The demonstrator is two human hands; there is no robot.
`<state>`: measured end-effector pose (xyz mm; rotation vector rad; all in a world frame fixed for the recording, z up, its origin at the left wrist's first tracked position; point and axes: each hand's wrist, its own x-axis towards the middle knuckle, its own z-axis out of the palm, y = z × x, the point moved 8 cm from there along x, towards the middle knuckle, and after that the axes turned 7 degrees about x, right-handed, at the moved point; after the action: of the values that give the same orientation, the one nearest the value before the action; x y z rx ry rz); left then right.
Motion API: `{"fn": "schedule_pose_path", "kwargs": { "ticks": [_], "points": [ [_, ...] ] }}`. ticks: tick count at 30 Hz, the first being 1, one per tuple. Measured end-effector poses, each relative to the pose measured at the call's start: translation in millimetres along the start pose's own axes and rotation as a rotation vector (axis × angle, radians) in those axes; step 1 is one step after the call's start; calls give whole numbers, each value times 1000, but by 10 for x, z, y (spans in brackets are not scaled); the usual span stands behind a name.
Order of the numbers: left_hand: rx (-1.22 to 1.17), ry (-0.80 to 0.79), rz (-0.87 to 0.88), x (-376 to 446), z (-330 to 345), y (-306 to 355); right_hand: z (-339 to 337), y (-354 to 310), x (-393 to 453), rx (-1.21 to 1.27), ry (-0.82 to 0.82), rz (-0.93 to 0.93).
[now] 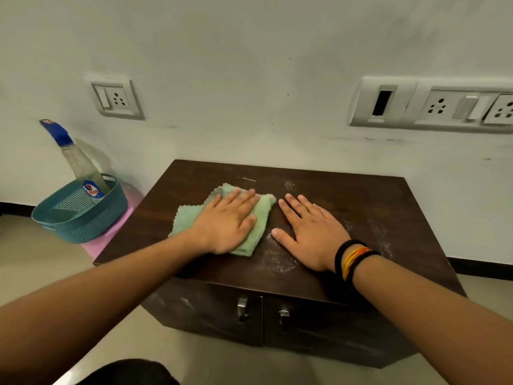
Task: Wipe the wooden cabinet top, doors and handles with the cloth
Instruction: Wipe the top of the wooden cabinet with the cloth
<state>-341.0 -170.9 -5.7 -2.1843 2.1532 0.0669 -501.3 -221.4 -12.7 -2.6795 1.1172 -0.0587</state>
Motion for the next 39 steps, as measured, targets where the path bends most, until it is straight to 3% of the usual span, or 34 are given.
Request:
{"fn": "schedule_pose_path", "kwargs": {
  "ticks": [3, 6, 8, 11, 13, 16, 18, 21, 23, 26, 28, 31, 34, 39],
  "points": [
    [23, -21, -153, -175, 67, -244, 2, 104, -33, -4, -18, 28],
    [53, -3, 5, -471, 136, 291, 7, 119, -41, -4, -16, 24],
    [37, 10, 103, -207, 87, 406, -2, 111, -27, -10, -18, 5],
    [-26, -27, -90, 232, -57, -169, -41, 211, -26, -13, -74, -2],
    [-16, -53, -205, 98, 45, -402, -59, 314, -45, -25, -97, 7],
    [38, -31, -73, -194, 121, 112, -60, 384, -66, -29, -90, 18],
    [26, 4, 27, 36, 61, 327, -49, 371, -62, -27, -86, 11],
    [1, -43, -108, 462, -29, -5, -71, 431, -64, -6, -96, 13],
    [27, -33, -197, 312, 56, -124, -64, 450, -68, -6, -99, 7],
    [47, -9, -76, 119, 87, 382, -82, 468, -23, -10, -88, 3],
    [23, -13, 29, 415, 13, 569, -107, 514, 22, -26, -113, -8],
    [-7, -68, -136, 824, -61, -50, -155, 669, 49, -38, -153, -9],
    [13, -56, -353, 580, 65, -536, -167, 740, 44, -36, -139, -13],
    [15, -3, -40, 995, -48, 374, -166, 720, 58, -23, -120, -22]
  ]
}}
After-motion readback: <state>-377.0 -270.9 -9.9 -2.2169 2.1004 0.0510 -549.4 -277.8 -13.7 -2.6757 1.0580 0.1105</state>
